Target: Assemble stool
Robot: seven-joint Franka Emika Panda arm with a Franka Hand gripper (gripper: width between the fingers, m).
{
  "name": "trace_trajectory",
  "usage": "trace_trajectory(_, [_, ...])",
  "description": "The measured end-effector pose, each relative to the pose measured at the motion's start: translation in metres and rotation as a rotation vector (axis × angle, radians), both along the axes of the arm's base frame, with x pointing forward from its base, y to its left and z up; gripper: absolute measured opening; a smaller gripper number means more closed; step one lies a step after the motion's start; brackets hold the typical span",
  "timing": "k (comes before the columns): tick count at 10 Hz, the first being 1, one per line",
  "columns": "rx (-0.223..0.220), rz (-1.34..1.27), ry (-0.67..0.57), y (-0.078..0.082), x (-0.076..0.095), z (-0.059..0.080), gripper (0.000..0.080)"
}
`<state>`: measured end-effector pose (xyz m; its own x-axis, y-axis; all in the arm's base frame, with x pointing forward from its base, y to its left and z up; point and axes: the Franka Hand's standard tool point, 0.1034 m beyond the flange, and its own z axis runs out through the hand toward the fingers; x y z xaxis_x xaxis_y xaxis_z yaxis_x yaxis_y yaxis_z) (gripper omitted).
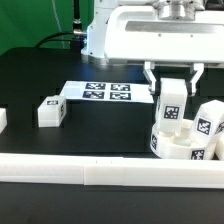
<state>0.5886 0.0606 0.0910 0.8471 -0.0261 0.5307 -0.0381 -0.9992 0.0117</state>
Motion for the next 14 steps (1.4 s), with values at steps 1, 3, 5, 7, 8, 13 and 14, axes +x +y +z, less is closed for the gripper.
trace_trajectory(1, [-0.006, 0.002, -0.024, 0.0, 0.0, -0.001, 0.0338])
trace_trajectory(3, [-0.015, 0.009, -0.041, -0.001, -0.005, -0.003, 0.0338])
trace_trajectory(5, [-0.012, 0.01, -0.02, 0.0, -0.005, -0.004, 0.0338])
trace_trajectory(7, [-0.013, 0.012, -0.009, 0.0, -0.007, -0.006, 0.0428])
trace_trajectory(8, [-0.014, 0.014, -0.007, 0.0, -0.007, -0.006, 0.0562])
trace_trajectory(13, [0.033, 0.004, 0.116, -0.006, 0.003, 0.034, 0.0649])
trace_trajectory(14, [0.049, -0.003, 0.16, -0.009, 0.007, 0.041, 0.0649])
